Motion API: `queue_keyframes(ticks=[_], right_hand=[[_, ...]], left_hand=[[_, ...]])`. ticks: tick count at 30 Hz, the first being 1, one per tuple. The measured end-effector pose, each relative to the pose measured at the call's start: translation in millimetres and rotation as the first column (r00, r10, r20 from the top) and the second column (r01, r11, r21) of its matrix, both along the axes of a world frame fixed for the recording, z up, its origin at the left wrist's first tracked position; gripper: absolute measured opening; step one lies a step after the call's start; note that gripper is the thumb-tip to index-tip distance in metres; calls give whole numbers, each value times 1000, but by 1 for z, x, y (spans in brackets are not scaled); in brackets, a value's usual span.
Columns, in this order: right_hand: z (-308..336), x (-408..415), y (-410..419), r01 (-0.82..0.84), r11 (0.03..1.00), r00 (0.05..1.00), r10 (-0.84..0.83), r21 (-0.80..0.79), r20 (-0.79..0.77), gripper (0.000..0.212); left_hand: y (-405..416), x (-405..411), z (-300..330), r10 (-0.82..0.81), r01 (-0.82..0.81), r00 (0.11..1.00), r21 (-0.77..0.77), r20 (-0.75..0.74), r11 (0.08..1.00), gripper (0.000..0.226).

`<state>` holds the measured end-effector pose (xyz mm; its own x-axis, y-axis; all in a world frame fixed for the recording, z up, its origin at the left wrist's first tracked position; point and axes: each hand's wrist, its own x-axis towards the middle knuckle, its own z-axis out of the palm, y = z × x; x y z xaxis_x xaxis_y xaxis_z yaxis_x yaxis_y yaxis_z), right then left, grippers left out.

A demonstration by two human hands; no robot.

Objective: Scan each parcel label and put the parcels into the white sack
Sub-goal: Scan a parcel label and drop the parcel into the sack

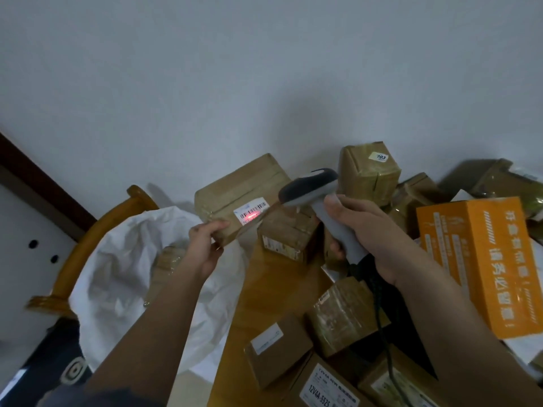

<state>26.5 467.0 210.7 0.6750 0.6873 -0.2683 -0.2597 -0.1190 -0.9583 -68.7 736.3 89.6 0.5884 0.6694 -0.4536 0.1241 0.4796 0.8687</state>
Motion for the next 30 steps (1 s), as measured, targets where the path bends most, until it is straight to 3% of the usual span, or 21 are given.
queue_keyframes(ticks=[2,5,7,9,11,25,30], right_hand=[[9,-1,0,-1,1000,1000,1,12,-2,33],[20,-2,-4,3,1000,1000,-3,30,-2,37],[27,-4,-8,-12,1000,1000,11,29,6,38],[33,-5,-14,-40,998,999,40,44,11,39],[37,-6,-19,-62,997,998,61,54,16,40],[44,-11,-36,-83,994,991,74,78,110,50],[46,-14,-41,-98,993,990,91,64,109,50]], left_hand=[[4,-6,-1,48,-48,999,-11,3,999,100],[8,-12,-4,81,-80,997,-35,22,996,101],[2,-15,1,90,-89,996,-42,21,995,80],[-4,-16,4,90,-89,996,-36,16,995,38],[-8,-16,4,88,-88,996,-41,3,995,21],[-19,-27,8,18,-18,1000,7,-16,1000,28],[-25,-33,10,19,-19,1000,-4,-16,1000,17]])
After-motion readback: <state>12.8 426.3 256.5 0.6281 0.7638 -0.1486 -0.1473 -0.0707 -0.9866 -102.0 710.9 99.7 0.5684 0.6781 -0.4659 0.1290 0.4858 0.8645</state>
